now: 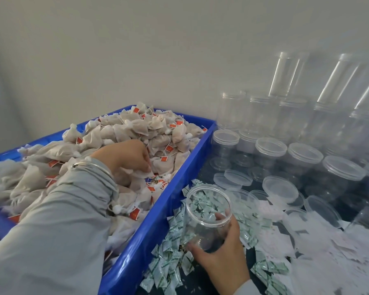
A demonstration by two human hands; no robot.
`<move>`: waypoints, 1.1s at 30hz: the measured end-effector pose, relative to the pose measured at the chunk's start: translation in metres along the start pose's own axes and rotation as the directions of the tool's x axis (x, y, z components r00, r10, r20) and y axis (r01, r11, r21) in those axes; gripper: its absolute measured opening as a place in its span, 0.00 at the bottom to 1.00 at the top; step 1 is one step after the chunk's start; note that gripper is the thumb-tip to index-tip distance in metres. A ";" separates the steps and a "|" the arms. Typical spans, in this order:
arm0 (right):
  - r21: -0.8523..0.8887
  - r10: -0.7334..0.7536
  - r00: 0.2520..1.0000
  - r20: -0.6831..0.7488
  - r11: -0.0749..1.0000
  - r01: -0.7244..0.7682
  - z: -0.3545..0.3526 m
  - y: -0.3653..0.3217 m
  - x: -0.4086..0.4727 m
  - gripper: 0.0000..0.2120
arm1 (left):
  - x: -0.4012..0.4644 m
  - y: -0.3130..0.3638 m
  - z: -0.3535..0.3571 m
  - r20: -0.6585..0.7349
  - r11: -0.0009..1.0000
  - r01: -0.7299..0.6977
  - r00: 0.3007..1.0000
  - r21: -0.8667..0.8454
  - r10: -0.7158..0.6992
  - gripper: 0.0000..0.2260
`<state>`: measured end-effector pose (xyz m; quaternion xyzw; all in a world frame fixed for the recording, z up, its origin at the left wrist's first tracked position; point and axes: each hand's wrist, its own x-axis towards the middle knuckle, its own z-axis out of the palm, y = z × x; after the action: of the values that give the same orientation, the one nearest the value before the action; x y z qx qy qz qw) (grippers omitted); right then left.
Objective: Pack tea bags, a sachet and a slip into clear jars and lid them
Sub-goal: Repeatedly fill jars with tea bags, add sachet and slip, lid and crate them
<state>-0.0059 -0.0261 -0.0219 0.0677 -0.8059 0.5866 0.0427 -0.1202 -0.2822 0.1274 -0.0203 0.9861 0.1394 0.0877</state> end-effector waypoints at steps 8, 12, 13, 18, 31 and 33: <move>-0.010 0.008 1.000 0.003 1.000 -0.008 0.002 -0.003 0.001 0.50 | -0.026 0.040 -0.016 -0.108 0.418 -0.162 0.983 -0.894 0.149 0.07; -0.028 -0.015 1.000 -0.010 0.999 0.015 0.003 -0.007 0.002 0.43 | -0.041 0.070 -0.005 -0.034 0.285 -0.141 0.936 -0.948 0.350 0.15; -0.030 -0.010 1.000 -0.006 0.999 0.010 0.003 -0.006 0.002 0.44 | -0.043 0.077 0.000 0.000 0.308 -0.126 0.925 -0.943 0.379 0.15; -0.076 0.021 1.000 -0.002 0.997 -0.021 0.004 0.000 0.003 0.53 | -0.040 0.083 0.015 0.069 0.465 -0.141 0.911 -0.874 0.407 0.18; -0.009 0.007 1.000 -0.009 1.000 -0.007 0.006 0.000 0.004 0.42 | 0.000 0.025 0.000 -0.377 0.979 -0.038 0.925 -0.199 -0.041 0.06; -0.014 0.008 1.000 0.007 1.000 -0.008 0.006 0.001 0.004 0.47 | 0.001 0.020 0.003 -0.221 0.996 0.094 0.971 0.004 -0.091 0.09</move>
<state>-0.0096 -0.0315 -0.0246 0.0661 -0.8105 0.5808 0.0378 -0.1216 -0.2619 0.1298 -0.0810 0.9887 0.1249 -0.0156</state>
